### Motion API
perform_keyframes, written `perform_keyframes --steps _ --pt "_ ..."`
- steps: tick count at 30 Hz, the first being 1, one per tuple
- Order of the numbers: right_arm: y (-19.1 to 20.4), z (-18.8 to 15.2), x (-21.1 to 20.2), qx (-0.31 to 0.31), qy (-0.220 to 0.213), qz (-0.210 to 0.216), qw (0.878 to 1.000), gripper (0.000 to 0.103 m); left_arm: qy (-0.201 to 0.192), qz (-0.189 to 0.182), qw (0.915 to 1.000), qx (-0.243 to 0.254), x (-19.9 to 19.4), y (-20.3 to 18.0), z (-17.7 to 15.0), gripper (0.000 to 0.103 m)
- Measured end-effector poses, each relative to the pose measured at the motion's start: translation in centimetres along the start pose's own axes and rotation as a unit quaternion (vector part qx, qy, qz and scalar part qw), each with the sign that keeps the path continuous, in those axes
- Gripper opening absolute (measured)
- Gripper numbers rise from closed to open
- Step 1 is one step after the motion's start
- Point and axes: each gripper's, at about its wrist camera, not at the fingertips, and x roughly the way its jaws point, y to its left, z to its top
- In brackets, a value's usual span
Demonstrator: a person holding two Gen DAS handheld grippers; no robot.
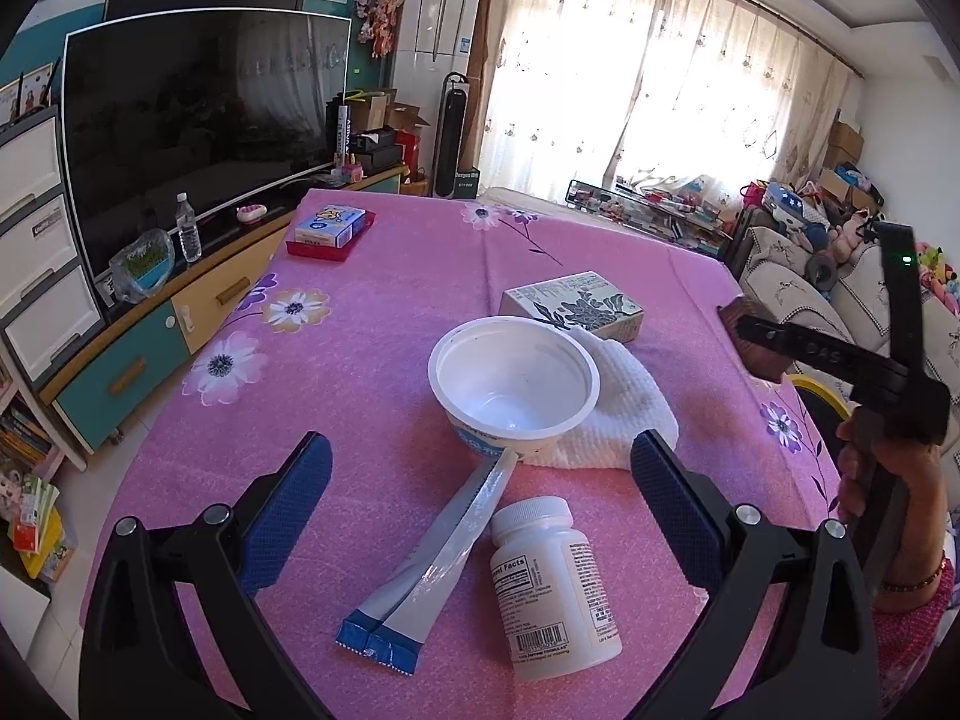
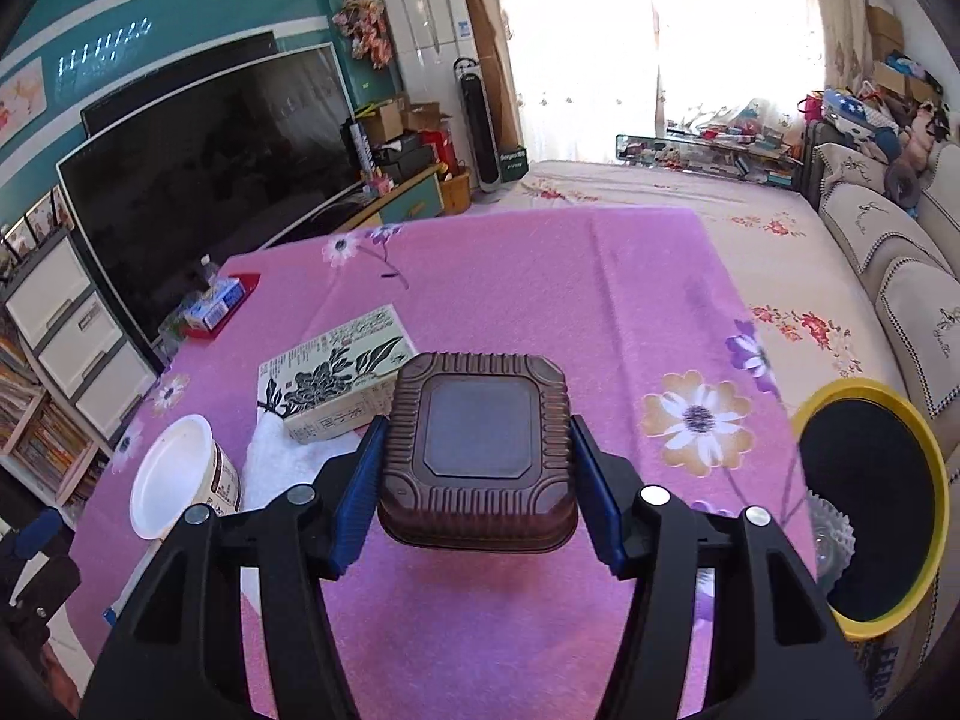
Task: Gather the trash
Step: 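Carry the brown tray over the bin and open the right tool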
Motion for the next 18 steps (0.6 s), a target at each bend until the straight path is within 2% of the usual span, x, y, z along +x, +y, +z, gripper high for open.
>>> perform_keyframes --steps 4,8,13,18 --pt "-4.9 -0.4 -4.5 0.048 -0.053 -0.041 0.997 0.056 0.002 -0.005 1.0 0.006 0.2 -0.6 -0.1 0.098" --pt "-10.5 -1.2 -7.4 0.087 -0.079 -0.117 0.986 0.056 0.003 -0.007 0.9999 0.013 0.2 -1.1 -0.2 0.098" --pt "-17.1 -3.1 -8.5 0.138 -0.08 -0.188 0.969 0.057 0.003 -0.005 0.9998 0.019 0.2 -1.6 -0.1 0.098" --pt "-21.1 -3.9 -7.3 0.164 -0.062 -0.206 0.963 0.057 0.006 -0.006 0.9995 0.031 0.3 -2.9 -0.1 0.098"
